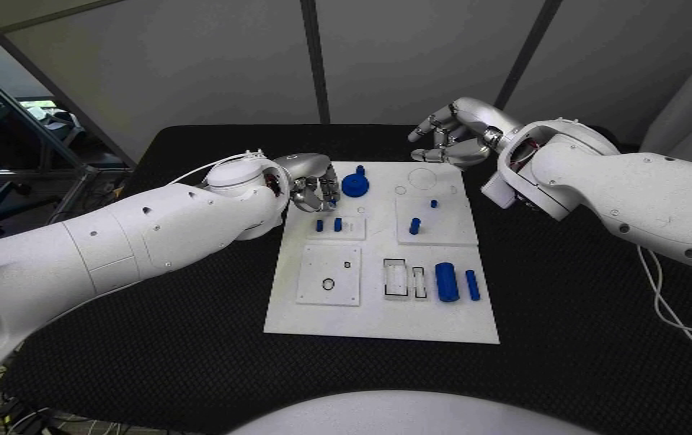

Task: Assemble the parts on the task board

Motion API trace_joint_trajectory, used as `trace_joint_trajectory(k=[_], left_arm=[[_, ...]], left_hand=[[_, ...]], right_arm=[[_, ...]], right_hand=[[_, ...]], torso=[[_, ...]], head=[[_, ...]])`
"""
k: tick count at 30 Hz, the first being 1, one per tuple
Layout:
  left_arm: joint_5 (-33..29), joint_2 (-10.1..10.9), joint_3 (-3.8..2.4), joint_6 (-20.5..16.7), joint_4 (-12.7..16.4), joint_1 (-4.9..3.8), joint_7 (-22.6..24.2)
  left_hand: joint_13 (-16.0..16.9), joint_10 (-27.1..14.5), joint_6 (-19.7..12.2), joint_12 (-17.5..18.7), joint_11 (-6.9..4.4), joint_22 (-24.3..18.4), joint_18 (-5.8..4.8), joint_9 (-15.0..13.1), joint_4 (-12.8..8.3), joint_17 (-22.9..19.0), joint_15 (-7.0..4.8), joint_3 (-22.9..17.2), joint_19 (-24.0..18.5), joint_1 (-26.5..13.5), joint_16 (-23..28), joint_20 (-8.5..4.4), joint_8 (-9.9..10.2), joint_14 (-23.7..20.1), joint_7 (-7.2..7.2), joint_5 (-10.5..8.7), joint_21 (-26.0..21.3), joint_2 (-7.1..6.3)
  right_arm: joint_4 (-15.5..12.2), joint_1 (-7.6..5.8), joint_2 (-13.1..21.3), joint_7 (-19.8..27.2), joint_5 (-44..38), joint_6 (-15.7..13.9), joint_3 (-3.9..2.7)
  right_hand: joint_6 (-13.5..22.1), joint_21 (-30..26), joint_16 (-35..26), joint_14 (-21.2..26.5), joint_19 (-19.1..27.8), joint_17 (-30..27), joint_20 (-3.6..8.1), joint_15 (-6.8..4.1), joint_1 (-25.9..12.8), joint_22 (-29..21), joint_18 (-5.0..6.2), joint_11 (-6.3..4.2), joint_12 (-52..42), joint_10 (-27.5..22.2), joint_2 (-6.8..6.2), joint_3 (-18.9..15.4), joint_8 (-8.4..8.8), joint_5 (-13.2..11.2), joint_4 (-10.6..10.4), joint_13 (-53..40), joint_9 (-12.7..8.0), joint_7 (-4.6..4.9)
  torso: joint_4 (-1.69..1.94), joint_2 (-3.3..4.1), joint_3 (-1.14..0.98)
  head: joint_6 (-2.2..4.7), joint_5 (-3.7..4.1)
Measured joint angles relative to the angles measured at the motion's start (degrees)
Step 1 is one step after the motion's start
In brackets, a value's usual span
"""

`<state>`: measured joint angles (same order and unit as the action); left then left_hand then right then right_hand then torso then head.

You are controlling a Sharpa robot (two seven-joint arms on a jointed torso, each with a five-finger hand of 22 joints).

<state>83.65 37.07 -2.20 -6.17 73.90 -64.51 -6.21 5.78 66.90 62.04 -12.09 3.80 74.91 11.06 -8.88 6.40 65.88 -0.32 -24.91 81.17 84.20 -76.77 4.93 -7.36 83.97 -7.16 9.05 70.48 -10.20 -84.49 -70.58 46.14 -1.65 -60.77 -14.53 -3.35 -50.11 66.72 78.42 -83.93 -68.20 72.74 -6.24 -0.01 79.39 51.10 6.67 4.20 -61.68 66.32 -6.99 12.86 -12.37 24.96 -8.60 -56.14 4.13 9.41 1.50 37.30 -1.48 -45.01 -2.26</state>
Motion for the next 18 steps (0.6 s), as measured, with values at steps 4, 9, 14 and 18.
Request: trace_joint_trajectory(k=[4, 9, 14, 18], left_arm=[[0.0, 0.0, 0.0, 0.2, -0.2, 0.0, 0.0], [0.0, -0.1, 0.05, 0.7, -0.6, 0.0, 0.0], [0.0, -0.3, 0.12, 1.1, -0.8, 0.0, 0.0], [0.0, -0.5, 0.28, 1.4, -1.0, 0.0, 0.0]], left_hand=[[0.0, 0.0, 0.0, 0.0, 0.0, 0.0, 0.0, 0.0, 0.0, 0.0, 0.0, 0.0, 0.0, -0.1, 0.0, 0.0, 0.0, 0.0, 0.0, 0.0, 0.0, -0.06], [0.0, 0.2, 0.0, 0.4, -0.2, 0.0, 0.0, 0.0, 0.0, -0.3, 0.0, 0.0, 0.0, -0.4, 0.0, 0.0, 0.0, 0.0, 0.0, 0.0, 0.0, -0.35], [-0.1, 0.2, 0.0, 0.6, -0.2, 0.0, 0.0, 0.1, 0.0, -0.4, 0.0, 0.0, 0.0, -0.6, 0.0, 0.0, 0.2, 0.0, 0.0, -0.22, 0.0, -0.11], [-0.1, 0.2, 0.0, 0.9, -0.2, 0.0, 0.0, 0.2, 0.0, -0.5, 0.0, 0.0, 0.0, -0.9, 0.0, 0.0, 0.5, 0.0, 0.0, -0.22, 0.0, -0.42]], right_arm=[[0.0, 0.0, 0.0, 0.0, 0.0, 0.0, 0.0], [0.0, 0.0, 0.0, 0.0, 0.0, 0.0, 0.0], [0.1, 0.0, 0.0, 0.0, 0.0, 0.0, 0.0], [0.1, 0.0, -0.1, 0.0, 0.0, 0.0, 0.0]], right_hand=[[0.0, 0.0, 0.0, 0.0, 0.0, 0.0, 0.0, 0.0, 0.0, 0.0, 0.0, 0.0, 0.0, 0.0, 0.0, 0.0, 0.0, 0.0, 0.0, 0.0, 0.0, 0.0], [0.0, 0.0, 0.0, 0.0, 0.0, 0.0, 0.0, 0.0, 0.0, 0.0, 0.0, 0.0, 0.0, 0.0, 0.0, 0.0, 0.0, 0.0, 0.0, 0.0, 0.0, 0.0], [0.0, 0.0, 0.0, 0.0, 0.0, 0.0, 0.0, 0.0, 0.0, 0.0, 0.0, 0.0, 0.0, 0.0, 0.0, 0.0, 0.0, 0.0, 0.0, 0.0, 0.0, 0.0], [0.0, 0.0, 0.0, 0.0, 0.0, 0.0, 0.0, 0.0, 0.0, 0.0, 0.0, 0.0, 0.0, 0.0, 0.0, 0.0, 0.0, 0.0, 0.0, 0.0, 0.0, 0.0]], torso=[[0.01, -0.03, -0.01], [0.01, -0.03, -0.02], [0.02, -0.03, -0.02], [0.02, 0.01, -0.02]], head=[[-0.03, -0.01], [-0.03, -0.1], [0.06, 0.08], [0.09, 0.13]])
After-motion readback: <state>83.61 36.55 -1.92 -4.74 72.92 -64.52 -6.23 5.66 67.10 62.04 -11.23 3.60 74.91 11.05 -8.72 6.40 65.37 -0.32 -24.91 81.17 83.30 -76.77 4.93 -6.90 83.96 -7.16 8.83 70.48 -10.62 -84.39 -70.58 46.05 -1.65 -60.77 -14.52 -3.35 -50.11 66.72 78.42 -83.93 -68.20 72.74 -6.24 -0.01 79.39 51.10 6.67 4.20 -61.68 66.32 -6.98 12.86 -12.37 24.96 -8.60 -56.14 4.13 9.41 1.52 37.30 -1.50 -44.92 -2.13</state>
